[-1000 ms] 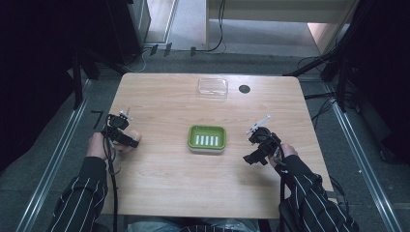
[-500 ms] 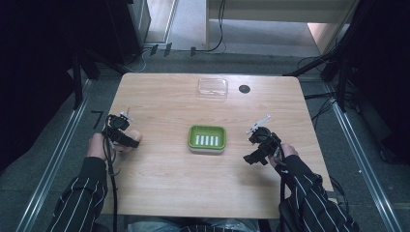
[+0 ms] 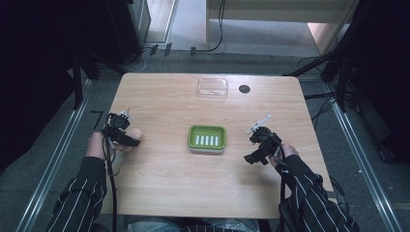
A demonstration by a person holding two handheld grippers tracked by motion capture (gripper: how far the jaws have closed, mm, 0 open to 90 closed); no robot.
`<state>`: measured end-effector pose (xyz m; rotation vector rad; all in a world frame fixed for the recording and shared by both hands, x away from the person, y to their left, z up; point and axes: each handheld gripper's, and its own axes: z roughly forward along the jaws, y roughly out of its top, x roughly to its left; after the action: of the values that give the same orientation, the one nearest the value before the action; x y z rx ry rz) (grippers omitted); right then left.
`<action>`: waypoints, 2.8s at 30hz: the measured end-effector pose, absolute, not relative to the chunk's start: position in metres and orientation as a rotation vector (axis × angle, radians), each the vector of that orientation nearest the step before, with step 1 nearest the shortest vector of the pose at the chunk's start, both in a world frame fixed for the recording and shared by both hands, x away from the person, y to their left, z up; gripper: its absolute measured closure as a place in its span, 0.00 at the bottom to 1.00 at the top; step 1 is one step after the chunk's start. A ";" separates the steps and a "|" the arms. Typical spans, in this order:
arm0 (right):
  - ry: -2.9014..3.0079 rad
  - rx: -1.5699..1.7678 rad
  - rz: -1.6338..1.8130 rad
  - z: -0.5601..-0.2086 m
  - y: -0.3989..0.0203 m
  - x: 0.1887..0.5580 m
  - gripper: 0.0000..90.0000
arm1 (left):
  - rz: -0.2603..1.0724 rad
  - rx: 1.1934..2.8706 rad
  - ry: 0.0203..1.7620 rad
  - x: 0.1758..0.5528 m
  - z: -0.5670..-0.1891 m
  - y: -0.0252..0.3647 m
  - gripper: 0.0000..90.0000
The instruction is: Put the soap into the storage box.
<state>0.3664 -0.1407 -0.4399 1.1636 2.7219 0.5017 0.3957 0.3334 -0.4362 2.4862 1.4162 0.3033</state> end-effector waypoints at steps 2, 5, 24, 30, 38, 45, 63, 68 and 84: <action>2.722 1.166 0.502 -0.440 -0.140 0.366 0.17 | 0.301 2.482 1.409 0.395 -0.436 0.332 0.37; 2.725 1.160 0.502 -0.440 -0.141 0.367 0.17 | 0.302 2.489 1.390 0.395 -0.434 0.329 0.37; 2.724 1.157 0.496 -0.440 -0.141 0.367 0.17 | 0.321 2.514 1.286 0.393 -0.423 0.307 0.37; 2.725 1.158 0.491 -0.441 -0.140 0.367 0.17 | 0.331 2.523 1.246 0.394 -0.419 0.297 0.37; 2.722 1.162 0.487 -0.441 -0.140 0.367 0.17 | 0.342 2.529 1.186 0.396 -0.411 0.284 0.37; 2.722 1.157 0.482 -0.441 -0.140 0.366 0.17 | 0.339 2.539 1.122 0.401 -0.408 0.266 0.37; 2.717 1.172 0.487 -0.442 -0.144 0.367 0.17 | 0.317 2.565 0.981 0.411 -0.404 0.233 0.37; 2.718 1.174 0.484 -0.442 -0.144 0.367 0.17 | 0.311 2.567 0.956 0.412 -0.403 0.226 0.37; 2.722 1.174 0.476 -0.444 -0.144 0.366 0.17 | 0.317 2.579 0.874 0.418 -0.397 0.208 0.37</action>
<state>0.3664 -0.1443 -0.4435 1.1744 2.7224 0.4763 0.4180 0.2085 -0.3966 2.5790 0.8740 0.3170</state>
